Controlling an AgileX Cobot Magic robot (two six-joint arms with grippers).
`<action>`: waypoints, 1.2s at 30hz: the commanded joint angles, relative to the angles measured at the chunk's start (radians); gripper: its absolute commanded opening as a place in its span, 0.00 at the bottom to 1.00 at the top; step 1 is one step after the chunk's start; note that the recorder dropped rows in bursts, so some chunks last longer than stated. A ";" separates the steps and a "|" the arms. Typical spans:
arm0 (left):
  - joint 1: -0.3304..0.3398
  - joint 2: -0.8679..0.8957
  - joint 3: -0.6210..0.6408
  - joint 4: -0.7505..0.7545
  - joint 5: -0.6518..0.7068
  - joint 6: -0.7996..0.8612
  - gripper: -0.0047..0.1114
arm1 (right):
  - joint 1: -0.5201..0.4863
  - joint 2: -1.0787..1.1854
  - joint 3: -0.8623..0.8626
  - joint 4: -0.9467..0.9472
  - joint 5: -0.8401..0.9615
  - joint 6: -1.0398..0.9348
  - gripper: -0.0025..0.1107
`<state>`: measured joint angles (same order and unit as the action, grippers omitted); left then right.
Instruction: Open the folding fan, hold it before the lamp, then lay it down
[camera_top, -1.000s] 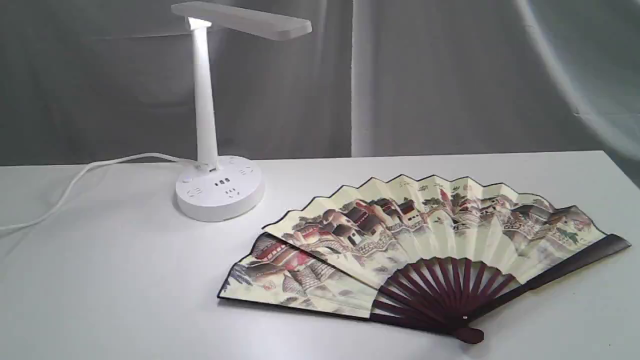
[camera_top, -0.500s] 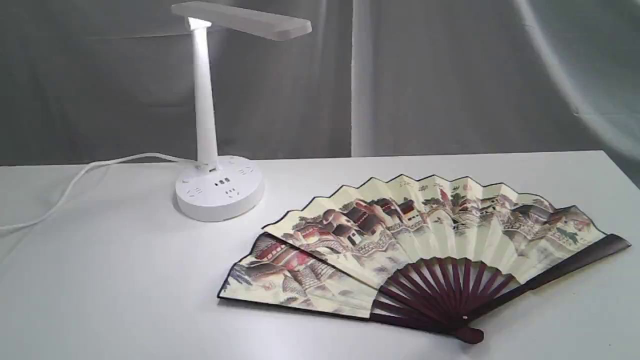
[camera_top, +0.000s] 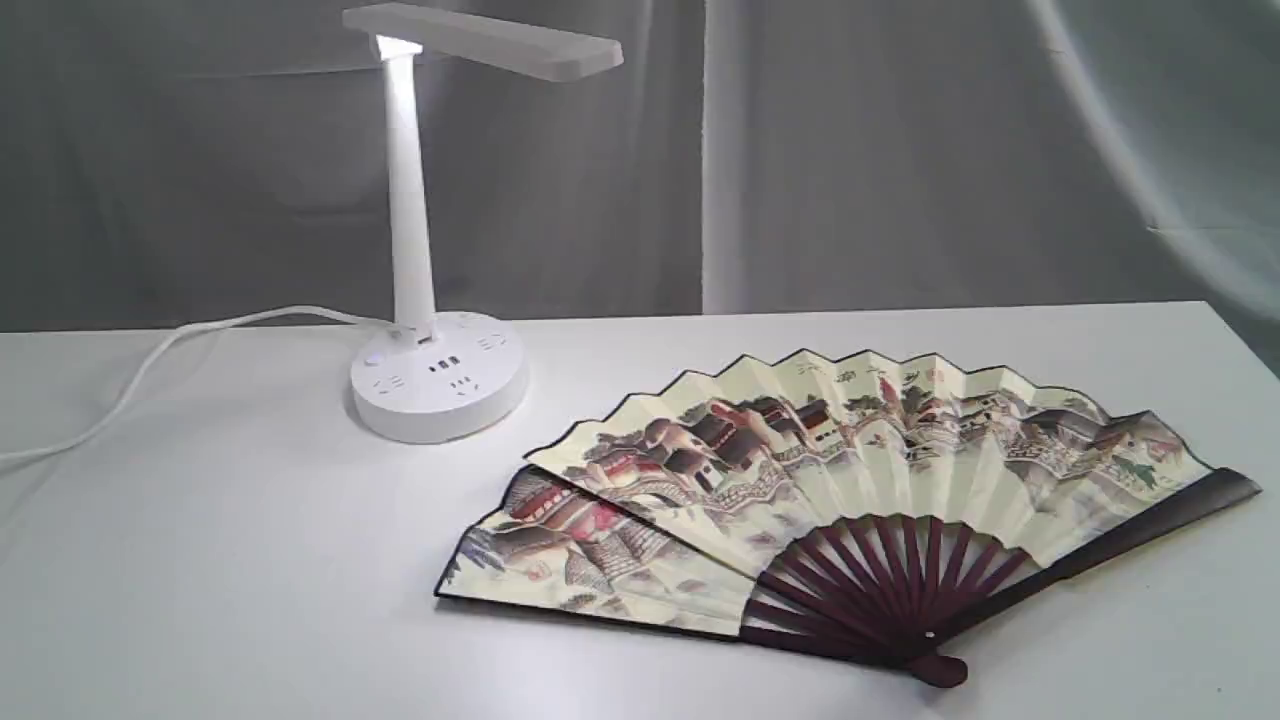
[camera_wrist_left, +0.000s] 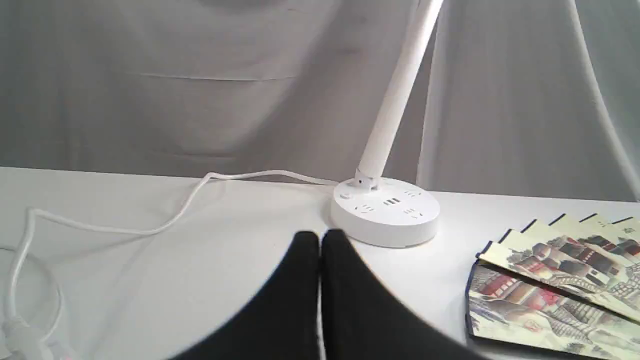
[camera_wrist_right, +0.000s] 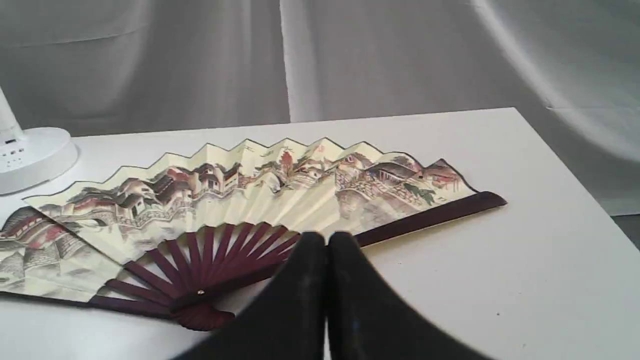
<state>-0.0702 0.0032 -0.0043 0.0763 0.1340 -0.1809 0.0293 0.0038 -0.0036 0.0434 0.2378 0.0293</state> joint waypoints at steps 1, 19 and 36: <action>0.002 -0.003 0.004 -0.007 0.006 0.001 0.04 | 0.002 -0.004 0.004 0.009 -0.001 0.001 0.02; 0.002 -0.003 0.004 -0.008 0.006 0.001 0.04 | 0.002 -0.004 0.004 0.009 0.001 0.001 0.02; 0.039 -0.003 0.004 -0.008 0.006 0.001 0.04 | 0.002 -0.004 0.004 0.009 0.001 0.003 0.02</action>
<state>-0.0345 0.0032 -0.0043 0.0763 0.1340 -0.1809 0.0293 0.0038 -0.0036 0.0479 0.2378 0.0293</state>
